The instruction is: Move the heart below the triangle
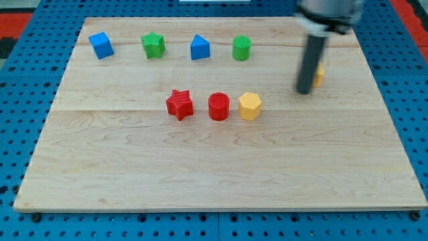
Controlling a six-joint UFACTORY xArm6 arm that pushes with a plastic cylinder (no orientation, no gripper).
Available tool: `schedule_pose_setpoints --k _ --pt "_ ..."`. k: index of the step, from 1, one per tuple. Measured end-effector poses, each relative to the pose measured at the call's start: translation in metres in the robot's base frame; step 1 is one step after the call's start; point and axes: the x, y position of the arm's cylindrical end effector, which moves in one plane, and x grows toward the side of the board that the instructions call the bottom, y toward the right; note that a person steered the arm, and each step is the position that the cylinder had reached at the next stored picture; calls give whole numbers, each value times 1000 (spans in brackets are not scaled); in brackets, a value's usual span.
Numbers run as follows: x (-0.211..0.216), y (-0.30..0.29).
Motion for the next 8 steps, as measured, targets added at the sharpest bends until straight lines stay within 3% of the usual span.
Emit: schedule_pose_setpoints --k 1,2,3,4,5,6,8 --pt "-2 69" --pt "-24 18" --pt "-26 -87" --pt "-29 -22" --pt "-52 -10" --pt "-55 -103" --pt "-70 -126"
